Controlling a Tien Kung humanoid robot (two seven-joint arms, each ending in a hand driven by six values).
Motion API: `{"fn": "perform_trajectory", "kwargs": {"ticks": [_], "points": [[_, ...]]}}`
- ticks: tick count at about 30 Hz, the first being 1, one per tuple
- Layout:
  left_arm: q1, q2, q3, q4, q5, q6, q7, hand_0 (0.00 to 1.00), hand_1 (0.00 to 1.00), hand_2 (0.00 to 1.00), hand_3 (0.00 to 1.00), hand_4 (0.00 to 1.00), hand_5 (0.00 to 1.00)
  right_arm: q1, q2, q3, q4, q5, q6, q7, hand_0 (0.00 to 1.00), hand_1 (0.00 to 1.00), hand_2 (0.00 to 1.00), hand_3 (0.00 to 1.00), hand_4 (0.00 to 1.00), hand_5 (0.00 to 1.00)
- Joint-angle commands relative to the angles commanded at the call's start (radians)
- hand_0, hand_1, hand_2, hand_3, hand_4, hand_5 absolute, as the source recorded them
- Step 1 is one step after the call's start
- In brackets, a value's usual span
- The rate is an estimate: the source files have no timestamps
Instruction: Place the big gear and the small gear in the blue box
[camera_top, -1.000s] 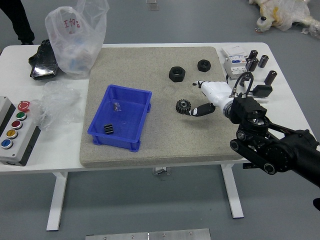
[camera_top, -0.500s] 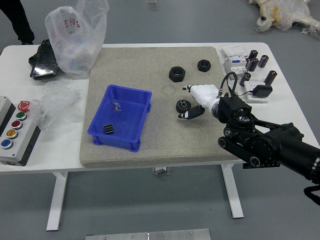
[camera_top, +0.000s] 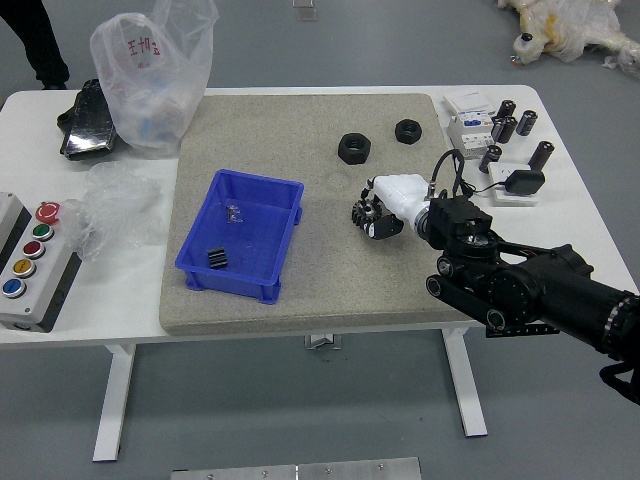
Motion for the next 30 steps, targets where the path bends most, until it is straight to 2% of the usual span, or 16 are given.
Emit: {"fn": "perform_trajectory", "kwargs": {"ticks": [14,15,20,21,26,27,30], "points": [[-0.001,-0.004,-0.003,-0.001,0.008,-0.003,-0.001,0.765,0.683,0.631,0.786,0.692,0.571,-0.003,0.001,0.012,0.013,-0.019,0.017,0.02,0.336,0.543,0.566,0.65,0.437,0.177],[0.0,-0.005,-0.004,-0.001,0.01,-0.004,0.0,0.765,0.683,0.627,0.785,0.686,0.585,-0.003,0.0,0.018,0.014,-0.023,0.019,0.024,0.339,0.599,0.758,0.849,0.716,0.254],[0.002,-0.01,-0.005,-0.002,0.011,-0.005,0.0,0.765,0.683,0.627,0.785,0.686,0.585,-0.004,-0.005,0.044,0.022,-0.032,0.024,0.042,0.339,0.599,0.758,0.849,0.716,0.254],[0.002,-0.01,-0.005,-0.002,0.012,-0.005,-0.001,0.764,0.682,0.625,0.781,0.682,0.602,-0.004,-0.006,0.048,0.024,-0.035,0.024,0.045,0.341,0.61,0.876,0.944,0.804,0.305],[0.005,-0.01,-0.01,-0.002,0.018,-0.004,-0.002,0.764,0.682,0.625,0.781,0.682,0.602,-0.002,-0.006,0.059,0.026,-0.042,0.028,0.054,0.341,0.61,0.876,0.944,0.804,0.305],[0.005,-0.01,-0.011,-0.002,0.018,-0.004,-0.002,0.762,0.683,0.624,0.773,0.673,0.611,-0.001,-0.007,0.06,0.026,-0.042,0.029,0.055,0.343,0.612,0.918,0.975,0.833,0.323],[0.004,-0.011,-0.011,-0.002,0.018,-0.004,-0.002,0.762,0.683,0.624,0.773,0.673,0.611,0.001,-0.007,0.056,0.023,-0.036,0.032,0.055,0.343,0.612,0.918,0.975,0.833,0.323]]}}
